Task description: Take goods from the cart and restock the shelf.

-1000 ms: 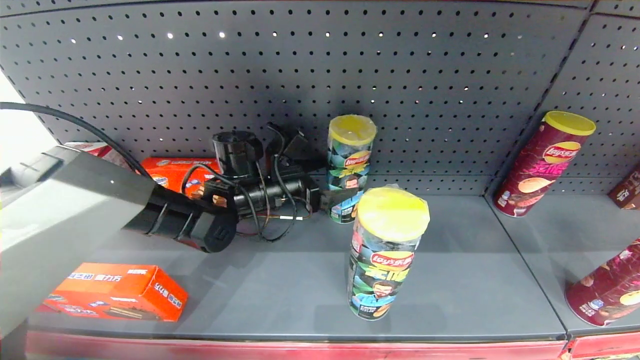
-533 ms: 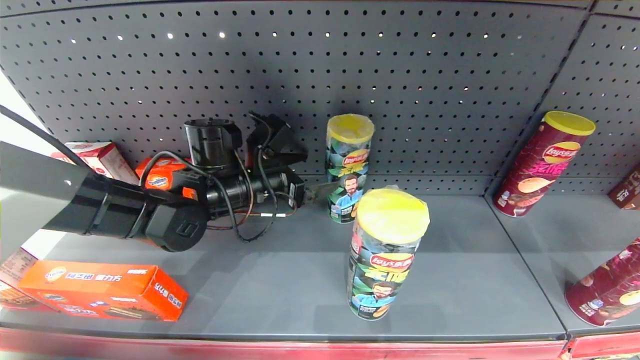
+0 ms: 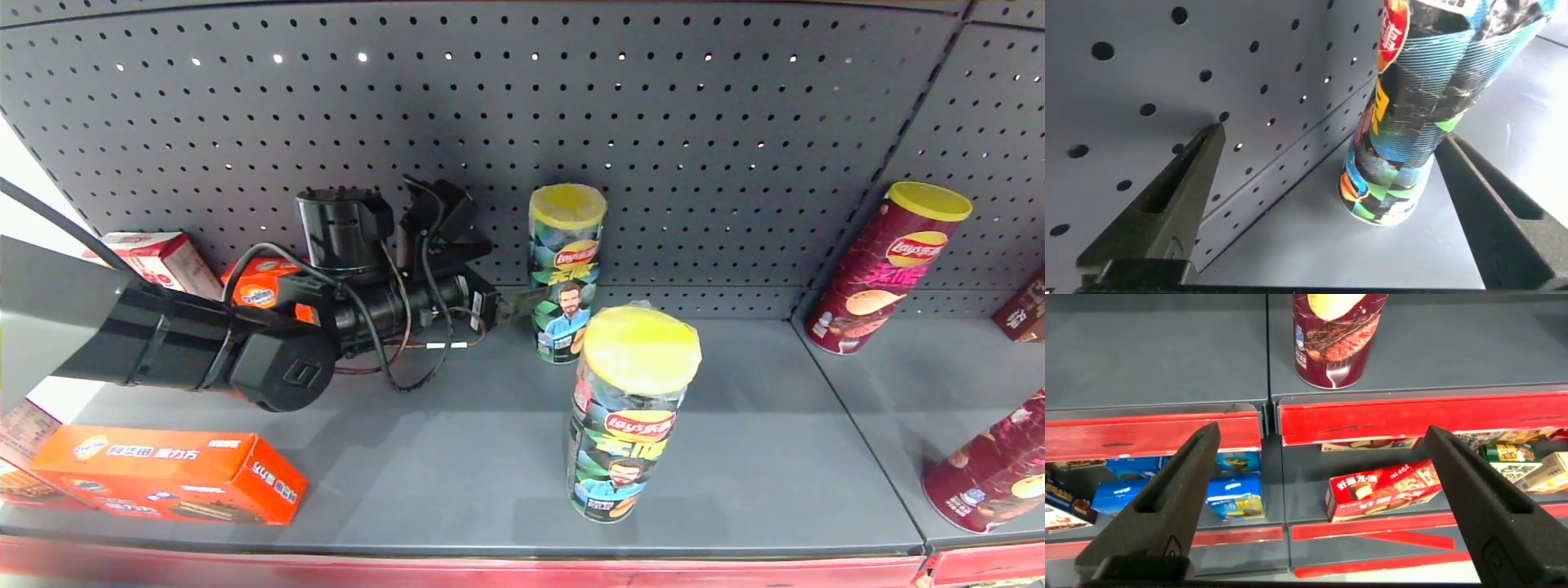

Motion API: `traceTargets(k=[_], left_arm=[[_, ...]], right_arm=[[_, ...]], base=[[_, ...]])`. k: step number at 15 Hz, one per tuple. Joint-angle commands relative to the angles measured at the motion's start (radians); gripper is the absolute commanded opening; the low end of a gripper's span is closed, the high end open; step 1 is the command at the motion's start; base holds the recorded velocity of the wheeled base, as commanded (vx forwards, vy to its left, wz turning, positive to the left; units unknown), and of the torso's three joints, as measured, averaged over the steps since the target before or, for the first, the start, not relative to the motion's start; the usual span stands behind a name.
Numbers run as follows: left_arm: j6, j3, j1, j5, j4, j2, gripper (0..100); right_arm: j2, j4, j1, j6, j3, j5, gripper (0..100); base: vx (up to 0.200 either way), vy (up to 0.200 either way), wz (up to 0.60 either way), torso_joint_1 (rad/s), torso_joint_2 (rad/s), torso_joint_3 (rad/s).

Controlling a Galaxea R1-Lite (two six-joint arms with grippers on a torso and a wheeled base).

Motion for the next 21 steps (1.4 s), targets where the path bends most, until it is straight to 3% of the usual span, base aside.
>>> traceTargets(k=[1, 9, 13, 16, 18, 21], left_arm=[[0.000, 0.003, 0.005, 0.000, 0.000, -0.001, 100], [0.000, 0.009, 0.014, 0.017, -0.002, -0.001, 100], [0.001, 0.021, 0.016, 0.054, -0.010, -0.004, 100], [0.054, 0.104, 0.016, 0.083, -0.014, -0.055, 100], [0.063, 0.189, 0.013, 0.154, -0.048, -0.112, 100], [0.063, 0.218, 0.005, 0.278, -0.099, -0.115, 100]], right_arm=[[0.002, 0.000, 0.000, 0.000, 0.000, 0.001, 100], [0.000, 0.000, 0.000, 0.000, 0.000, 0.001, 100], [0.002, 0.000, 0.000, 0.000, 0.000, 0.001, 100], [0.002, 0.000, 0.000, 0.000, 0.000, 0.001, 100], [0.000, 0.000, 0.000, 0.000, 0.000, 0.001, 100], [0.002, 0.000, 0.000, 0.000, 0.000, 0.001, 100]], base=[[0.000, 0.000, 0.00, 0.000, 0.00, 0.000], [0.000, 0.000, 0.00, 0.000, 0.00, 0.000], [0.000, 0.000, 0.00, 0.000, 0.00, 0.000], [0.000, 0.000, 0.00, 0.000, 0.00, 0.000], [0.000, 0.000, 0.00, 0.000, 0.00, 0.000], [0.000, 0.000, 0.00, 0.000, 0.00, 0.000]])
